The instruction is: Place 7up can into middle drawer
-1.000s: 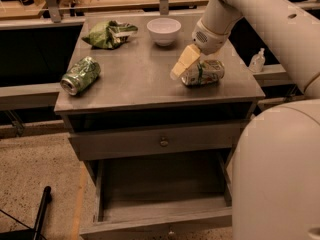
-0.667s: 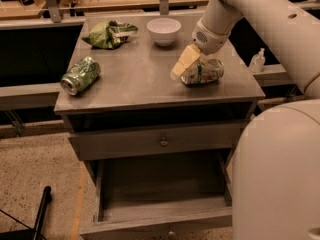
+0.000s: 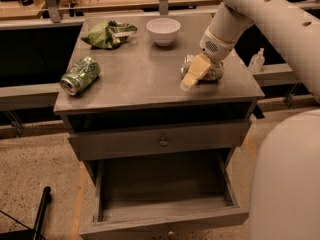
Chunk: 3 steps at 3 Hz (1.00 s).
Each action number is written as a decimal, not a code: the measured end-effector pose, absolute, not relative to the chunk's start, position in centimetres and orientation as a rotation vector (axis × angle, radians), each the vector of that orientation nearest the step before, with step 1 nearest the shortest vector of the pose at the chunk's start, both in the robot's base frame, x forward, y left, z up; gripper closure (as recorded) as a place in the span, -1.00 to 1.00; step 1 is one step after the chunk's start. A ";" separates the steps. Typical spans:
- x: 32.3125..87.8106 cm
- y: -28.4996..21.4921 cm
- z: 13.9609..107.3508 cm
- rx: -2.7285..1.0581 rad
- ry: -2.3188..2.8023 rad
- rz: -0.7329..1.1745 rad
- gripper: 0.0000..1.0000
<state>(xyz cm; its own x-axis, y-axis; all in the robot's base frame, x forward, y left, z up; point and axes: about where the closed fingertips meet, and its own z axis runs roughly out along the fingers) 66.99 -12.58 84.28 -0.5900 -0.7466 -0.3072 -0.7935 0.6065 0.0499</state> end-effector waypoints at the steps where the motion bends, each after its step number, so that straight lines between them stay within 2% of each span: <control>1: 67.1 -12.5 84.0 -1.306 2.555 0.259 -0.63; 3: 67.4 -12.2 83.4 -1.308 2.556 0.264 0.28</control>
Offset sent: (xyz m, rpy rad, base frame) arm 0.0013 0.0009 -0.0027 -0.0050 -0.0091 0.0349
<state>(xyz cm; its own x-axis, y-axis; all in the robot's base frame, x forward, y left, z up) 67.36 -12.16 83.45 -0.5621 -0.7677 -0.3078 -0.8144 0.5787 0.0438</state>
